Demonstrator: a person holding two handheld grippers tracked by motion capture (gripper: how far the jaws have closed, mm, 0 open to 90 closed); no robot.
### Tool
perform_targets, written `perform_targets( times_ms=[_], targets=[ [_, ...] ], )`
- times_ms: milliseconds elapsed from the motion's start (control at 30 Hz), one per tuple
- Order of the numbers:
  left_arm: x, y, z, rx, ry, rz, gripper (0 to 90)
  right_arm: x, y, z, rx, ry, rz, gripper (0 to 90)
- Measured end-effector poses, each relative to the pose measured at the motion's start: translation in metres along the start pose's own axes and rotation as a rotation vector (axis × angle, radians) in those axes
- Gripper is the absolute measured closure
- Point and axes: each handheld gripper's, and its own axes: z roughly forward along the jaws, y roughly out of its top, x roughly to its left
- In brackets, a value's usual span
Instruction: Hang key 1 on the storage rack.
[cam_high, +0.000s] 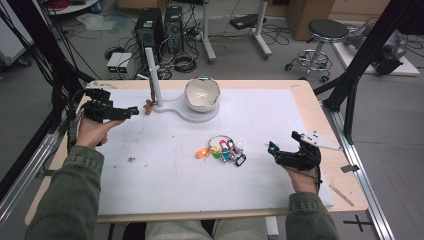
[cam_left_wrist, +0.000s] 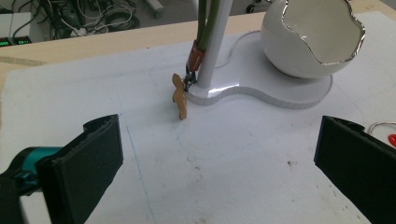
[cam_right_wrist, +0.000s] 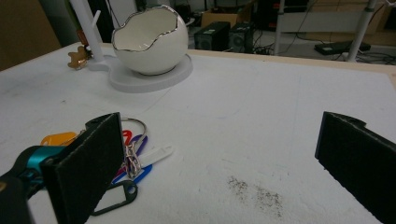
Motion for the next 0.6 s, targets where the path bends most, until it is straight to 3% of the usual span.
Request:
perform_targets(
  times_ms=[600],
  targets=[
    [0.008, -0.022, -0.018, 0.001, -0.001, -0.016, 1.6, 0.001, 0.0, 0.001, 0.005, 0.003, 0.0, 0.7]
  ],
)
